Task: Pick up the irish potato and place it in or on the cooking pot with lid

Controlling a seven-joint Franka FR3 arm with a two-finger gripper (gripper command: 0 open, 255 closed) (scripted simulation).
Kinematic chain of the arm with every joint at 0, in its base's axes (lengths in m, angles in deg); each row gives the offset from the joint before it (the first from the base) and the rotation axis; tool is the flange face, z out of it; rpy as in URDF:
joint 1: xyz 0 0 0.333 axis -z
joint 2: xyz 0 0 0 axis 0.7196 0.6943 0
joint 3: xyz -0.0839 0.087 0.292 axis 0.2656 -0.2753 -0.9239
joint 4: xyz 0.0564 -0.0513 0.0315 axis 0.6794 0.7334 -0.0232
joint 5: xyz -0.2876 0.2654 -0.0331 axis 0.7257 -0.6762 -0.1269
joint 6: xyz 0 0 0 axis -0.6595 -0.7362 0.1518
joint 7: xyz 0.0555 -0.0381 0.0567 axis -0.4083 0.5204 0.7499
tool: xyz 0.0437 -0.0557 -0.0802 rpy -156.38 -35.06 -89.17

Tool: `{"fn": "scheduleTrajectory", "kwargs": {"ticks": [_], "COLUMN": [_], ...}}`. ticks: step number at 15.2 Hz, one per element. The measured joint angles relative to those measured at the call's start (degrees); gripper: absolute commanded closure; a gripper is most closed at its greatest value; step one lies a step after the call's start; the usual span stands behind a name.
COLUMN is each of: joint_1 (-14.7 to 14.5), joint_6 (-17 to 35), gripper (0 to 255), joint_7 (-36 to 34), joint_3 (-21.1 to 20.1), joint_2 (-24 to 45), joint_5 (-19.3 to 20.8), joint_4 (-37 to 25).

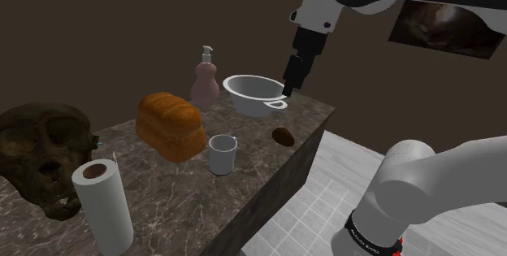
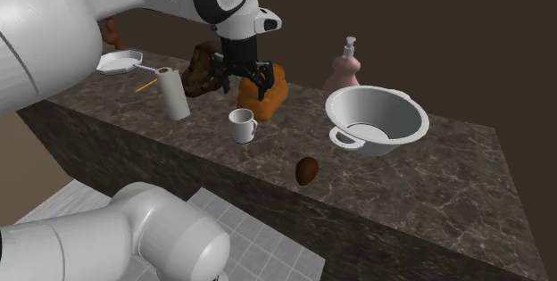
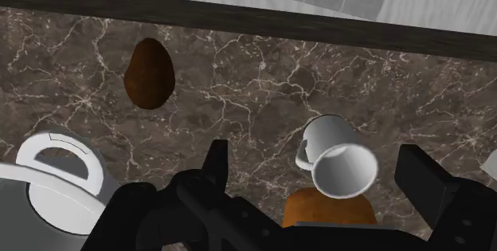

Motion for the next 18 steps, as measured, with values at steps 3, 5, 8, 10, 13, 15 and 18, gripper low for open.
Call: {"fn": "scheduleTrajectory", "kwargs": {"ticks": [3, 5, 8, 10, 13, 15, 18], "joint_1": [0.3, 0.9, 2.0, 2.9, 4.6, 5.6, 7.4], "joint_6": [2.6, 6.0, 12.2, 16.6, 24.0, 29.5, 38.1], "gripper": [0, 0, 0, 0, 0, 0, 0], "joint_7": [0.7, 1.8, 3.6, 5.0, 7.6, 8.9, 11.5], "joint_3": [0.4, 1.3, 2.7, 3.9, 6.2, 7.4, 10.0], "joint_2": [-0.7, -2.1, -3.3, -4.0, -3.3, -1.9, 1.3], "joint_5": [0.5, 1.3, 2.6, 3.6, 5.4, 6.3, 7.9], "joint_4": [2.7, 6.6, 12.4, 16.4, 21.2, 24.3, 27.9]}}
